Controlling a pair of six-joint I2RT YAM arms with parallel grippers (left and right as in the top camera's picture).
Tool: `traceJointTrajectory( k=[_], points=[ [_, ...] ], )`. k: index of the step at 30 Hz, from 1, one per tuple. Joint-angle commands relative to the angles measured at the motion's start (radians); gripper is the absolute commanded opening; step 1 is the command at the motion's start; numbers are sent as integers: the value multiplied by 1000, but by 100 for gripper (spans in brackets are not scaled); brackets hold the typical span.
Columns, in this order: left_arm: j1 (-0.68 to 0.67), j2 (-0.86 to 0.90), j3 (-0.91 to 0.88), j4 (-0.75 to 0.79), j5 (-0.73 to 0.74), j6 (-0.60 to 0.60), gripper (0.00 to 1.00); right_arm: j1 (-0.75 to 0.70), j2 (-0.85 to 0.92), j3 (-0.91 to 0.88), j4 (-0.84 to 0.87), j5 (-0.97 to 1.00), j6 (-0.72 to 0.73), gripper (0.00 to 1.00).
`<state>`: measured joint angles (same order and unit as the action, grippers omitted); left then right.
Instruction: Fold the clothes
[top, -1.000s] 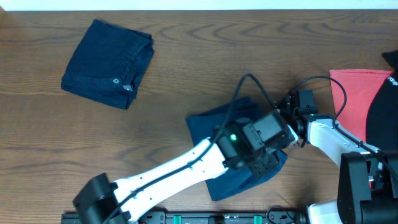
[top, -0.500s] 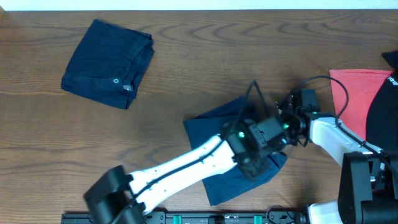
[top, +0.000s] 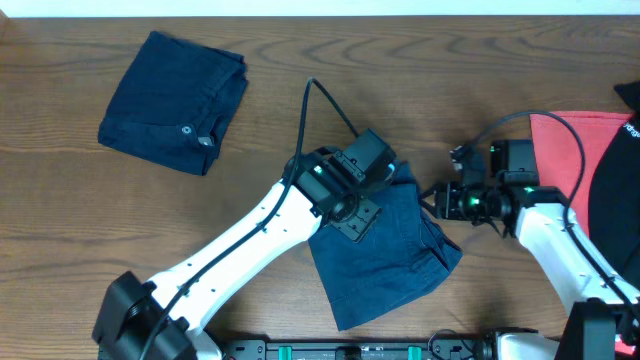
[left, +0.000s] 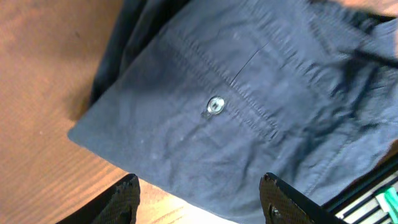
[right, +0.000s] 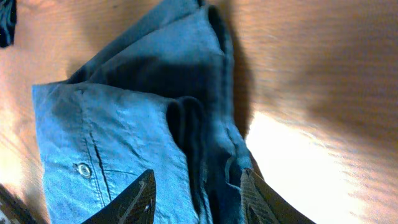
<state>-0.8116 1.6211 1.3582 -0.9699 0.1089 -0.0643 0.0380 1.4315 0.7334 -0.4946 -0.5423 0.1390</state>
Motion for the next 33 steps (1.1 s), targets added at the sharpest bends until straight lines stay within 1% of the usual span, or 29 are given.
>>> traceJointTrajectory(
  k=[1, 4, 5, 6, 7, 8, 11, 14, 19, 24, 30, 31, 32, 33],
  points=[
    [5, 23, -19, 3, 22, -12, 63, 52, 37, 3, 47, 18, -28, 43],
    [5, 24, -19, 3, 22, -12, 65, 89, 85, 3, 123, 14, -5, 42],
    [5, 24, -19, 3, 22, -12, 64, 99, 100, 3, 148, 10, -5, 38],
    [5, 24, -19, 2, 22, -12, 65, 109, 112, 3, 172, 0, -4, 24],
    [5, 24, -20, -1, 22, -12, 65, 116, 116, 3, 200, -23, 3, 7],
    [5, 24, -20, -2, 22, -12, 65, 117, 115, 4, 218, -34, 4, 1],
    [5, 24, -22, -5, 22, -12, 65, 110, 81, 35, 245, -38, 38, 1],
    [5, 24, -28, 0, 22, -12, 66, 105, 18, 103, 231, -30, 39, 1],
    [5, 25, -34, 18, 22, -12, 66, 106, -40, 171, 203, 65, 39, 1],
    [4, 25, -34, 30, 22, -12, 66, 107, -11, 165, 188, 193, 39, 1],
    [4, 25, -35, 30, 22, -12, 68, 107, 92, 161, 202, 405, 39, 1],
    [4, 25, -35, 30, 22, -12, 68, 105, 109, 161, 205, 439, 39, 2],
    [4, 25, -35, 30, 22, -12, 70, 102, 126, 161, 207, 480, 39, 7],
    [4, 25, -37, 30, 22, -12, 71, 99, 134, 161, 206, 509, 39, 16]
  ],
)
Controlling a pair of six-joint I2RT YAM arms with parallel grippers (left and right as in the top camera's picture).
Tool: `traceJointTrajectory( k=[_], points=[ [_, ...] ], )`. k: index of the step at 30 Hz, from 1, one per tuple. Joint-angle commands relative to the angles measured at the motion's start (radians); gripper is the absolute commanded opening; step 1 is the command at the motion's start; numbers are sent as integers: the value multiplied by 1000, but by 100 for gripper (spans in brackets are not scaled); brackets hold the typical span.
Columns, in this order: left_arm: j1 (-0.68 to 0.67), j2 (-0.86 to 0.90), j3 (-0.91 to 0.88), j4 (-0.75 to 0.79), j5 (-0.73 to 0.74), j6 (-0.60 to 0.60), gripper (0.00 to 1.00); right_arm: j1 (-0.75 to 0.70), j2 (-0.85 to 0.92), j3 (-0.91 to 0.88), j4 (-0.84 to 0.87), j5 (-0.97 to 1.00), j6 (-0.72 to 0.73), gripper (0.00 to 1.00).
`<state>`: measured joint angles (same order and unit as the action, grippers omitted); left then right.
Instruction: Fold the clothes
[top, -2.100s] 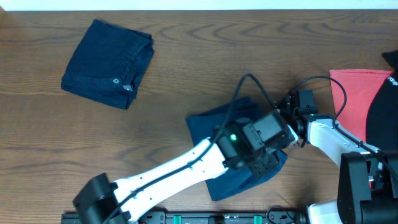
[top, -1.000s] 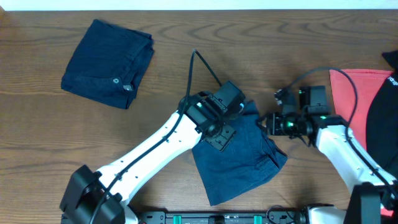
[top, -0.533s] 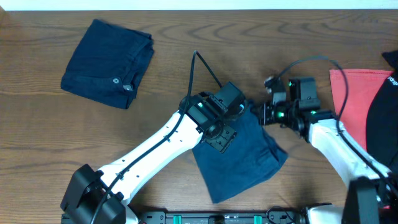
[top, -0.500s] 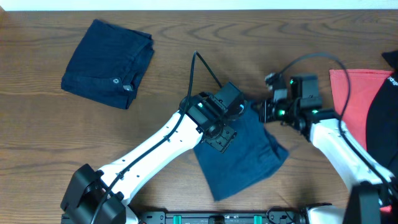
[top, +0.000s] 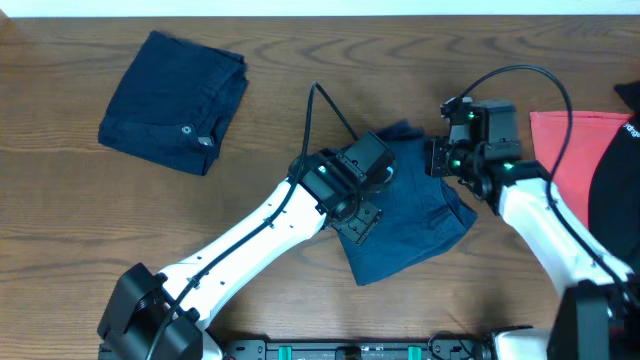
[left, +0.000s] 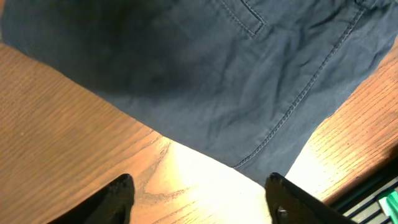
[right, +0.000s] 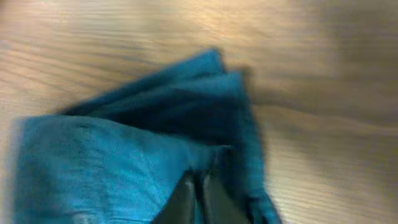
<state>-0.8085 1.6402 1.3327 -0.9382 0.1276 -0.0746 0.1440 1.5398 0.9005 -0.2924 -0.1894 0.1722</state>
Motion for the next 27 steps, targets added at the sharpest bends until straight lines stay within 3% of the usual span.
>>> traceJointTrajectory(
  k=[1, 3, 8, 11, 13, 15, 20, 23, 27],
  points=[
    [2, 6, -15, -2, 3, -2, 71, -14, 27, -5, -4, 172, 6, 32],
    [2, 6, -24, -3, 3, -2, 71, -26, 12, 1, -35, 148, 7, 43],
    [2, 6, -53, 22, -10, -2, 72, -48, -109, 37, -227, 12, 6, 49],
    [2, 6, -66, 103, -9, 7, 72, -42, -182, 37, -361, -123, 7, 47],
    [4, 6, -70, 172, -9, 43, 71, -29, -200, 37, -444, -205, 7, 43],
    [11, 6, -71, 249, -8, 55, 54, -6, -197, 28, -511, -194, 34, 35],
    [43, 32, -71, 383, -8, 74, 32, 25, -172, -80, -505, -66, 212, 11],
    [70, 101, -71, 425, 6, 82, 23, 24, -143, -185, -409, -55, 288, 4],
    [100, 219, -71, 479, 71, 112, 15, 23, -116, -275, -360, 38, 402, 1]
  ],
)
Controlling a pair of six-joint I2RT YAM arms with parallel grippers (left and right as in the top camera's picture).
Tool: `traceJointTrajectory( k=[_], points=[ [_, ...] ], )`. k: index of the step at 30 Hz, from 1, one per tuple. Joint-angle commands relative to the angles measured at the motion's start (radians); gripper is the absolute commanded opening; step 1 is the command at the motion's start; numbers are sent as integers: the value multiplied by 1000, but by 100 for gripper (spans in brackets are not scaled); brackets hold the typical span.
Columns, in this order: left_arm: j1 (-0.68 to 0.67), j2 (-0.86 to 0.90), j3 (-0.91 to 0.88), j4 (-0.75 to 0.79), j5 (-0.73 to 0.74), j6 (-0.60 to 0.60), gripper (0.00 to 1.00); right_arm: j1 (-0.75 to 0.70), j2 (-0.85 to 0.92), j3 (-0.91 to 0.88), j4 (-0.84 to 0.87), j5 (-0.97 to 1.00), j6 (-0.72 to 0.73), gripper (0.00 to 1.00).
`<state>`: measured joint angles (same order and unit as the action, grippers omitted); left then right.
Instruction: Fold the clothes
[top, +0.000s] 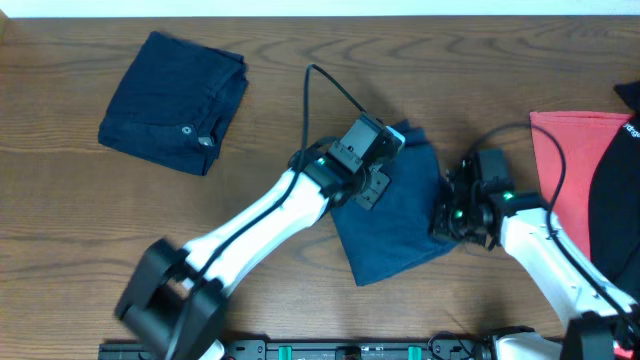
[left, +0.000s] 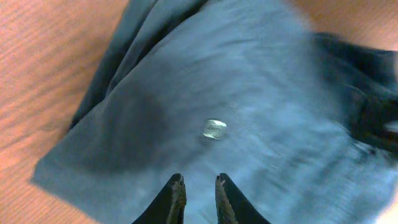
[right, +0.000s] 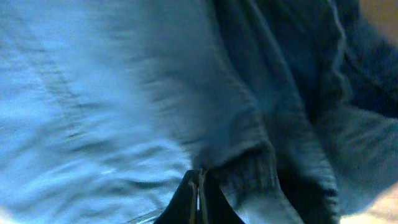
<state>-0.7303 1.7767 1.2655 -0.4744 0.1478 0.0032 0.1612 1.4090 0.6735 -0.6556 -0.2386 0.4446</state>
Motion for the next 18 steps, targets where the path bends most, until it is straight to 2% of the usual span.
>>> traceJointTrajectory(
  k=[1, 6, 11, 12, 14, 16, 18],
  points=[
    [29, 117, -3, 35, 74, 34, 15, 5, 20, -69, 10, 118, 147, 1],
    [70, 209, -3, 73, 88, 39, 14, 5, 24, -100, 10, 146, 153, 1],
    [144, 170, 44, 21, 89, 45, 17, 5, 23, -96, 18, 113, 131, 1],
    [158, 150, 60, -5, 89, 45, 24, 5, 21, -90, 24, 85, 93, 1],
    [185, 95, 87, -66, 89, 45, 31, 5, 13, -70, 31, 18, 5, 1],
    [203, 35, 105, -121, 89, 42, 43, 5, -10, -45, 32, -79, -92, 1],
    [213, -32, 108, -180, 93, 29, 48, 6, -45, -19, 32, -195, -176, 1]
  ],
)
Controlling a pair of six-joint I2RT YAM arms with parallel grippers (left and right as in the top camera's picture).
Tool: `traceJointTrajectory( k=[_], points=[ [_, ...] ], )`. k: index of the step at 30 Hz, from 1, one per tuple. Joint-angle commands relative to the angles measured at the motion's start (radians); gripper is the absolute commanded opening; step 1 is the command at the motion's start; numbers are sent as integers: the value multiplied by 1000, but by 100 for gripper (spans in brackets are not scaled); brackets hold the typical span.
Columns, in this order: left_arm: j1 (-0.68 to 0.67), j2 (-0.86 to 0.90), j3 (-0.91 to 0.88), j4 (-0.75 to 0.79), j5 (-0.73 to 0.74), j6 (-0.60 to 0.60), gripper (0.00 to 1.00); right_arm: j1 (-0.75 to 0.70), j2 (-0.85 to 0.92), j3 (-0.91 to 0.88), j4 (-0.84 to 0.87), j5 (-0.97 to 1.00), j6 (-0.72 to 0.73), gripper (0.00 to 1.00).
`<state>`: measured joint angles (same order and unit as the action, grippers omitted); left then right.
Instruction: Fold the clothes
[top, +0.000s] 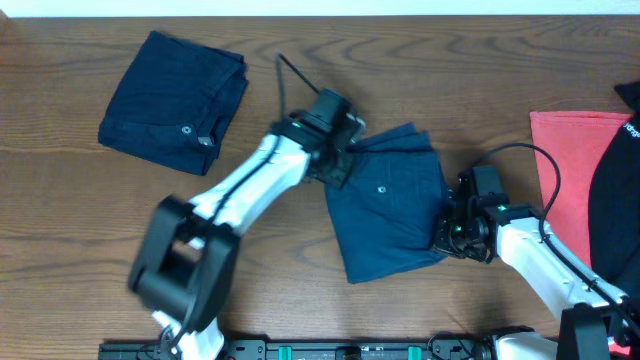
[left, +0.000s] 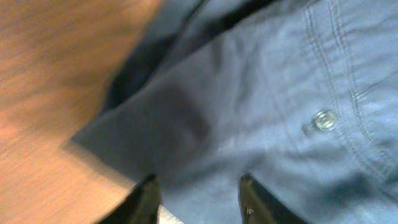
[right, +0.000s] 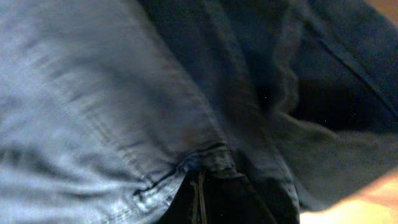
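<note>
Blue shorts (top: 390, 205) lie folded mid-table with a back-pocket button (top: 382, 187) facing up; the same button (left: 323, 119) shows in the left wrist view. My left gripper (top: 341, 157) is open low over the shorts' upper-left corner, its fingers (left: 147, 198) straddling the cloth edge. The right gripper (top: 447, 233) sits at the shorts' right edge, shut on a seam of the cloth (right: 205, 158). A folded navy garment (top: 172, 100) rests at the far left.
A red cloth (top: 568, 150) and a black item (top: 618, 205) lie at the table's right edge, just beyond the right arm. The table's front edge with a dark rail (top: 330, 350) runs below the shorts.
My left gripper went from the shorts' upper middle to their upper-left corner, and its fingers stand wider apart. The right gripper stays shut at the right edge. The button is uncovered in the overhead view.
Both grippers were open, the left over the shorts' middle and the right beside their right edge. Then the right was shut at the upper right corner and the shorts lay farther up. Later the left had narrowed over the button; now it is open at the corner.
</note>
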<state>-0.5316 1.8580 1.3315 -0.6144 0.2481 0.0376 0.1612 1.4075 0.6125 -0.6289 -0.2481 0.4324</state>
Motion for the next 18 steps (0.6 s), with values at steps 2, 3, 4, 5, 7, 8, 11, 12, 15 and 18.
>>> traceJointTrajectory(
  k=[2, 3, 4, 5, 7, 8, 11, 12, 15, 18],
  points=[
    [14, -164, 41, -104, 26, -5, 48, 6, -85, 61, 13, -304, -220, 1],
    [13, -178, 40, -129, 52, -5, 48, 7, -98, 66, 24, -343, -225, 1],
    [8, -185, 39, -147, 80, -5, 47, 9, -110, 66, 40, -372, -225, 1],
    [3, -187, 37, -163, 108, -5, 41, 15, -118, 66, 58, -395, -225, 1],
    [-5, -179, 17, -161, 121, -4, 33, 34, -119, 66, 80, -397, -224, 1],
    [-9, -172, 3, -154, 119, 0, 32, 46, -117, 65, 89, -394, -224, 2],
    [-10, -129, -41, -122, 125, 3, 26, 88, -100, 59, 111, -383, -225, 4],
    [-9, -107, -61, -100, 142, 3, 25, 103, -89, 57, 117, -383, -226, 5],
    [-10, -39, -104, -41, 198, 3, 25, 144, -43, 53, 114, -336, -227, 7],
    [-9, 33, -131, 8, 216, 3, 24, 176, 18, 53, 35, -175, -101, 7]
  ],
)
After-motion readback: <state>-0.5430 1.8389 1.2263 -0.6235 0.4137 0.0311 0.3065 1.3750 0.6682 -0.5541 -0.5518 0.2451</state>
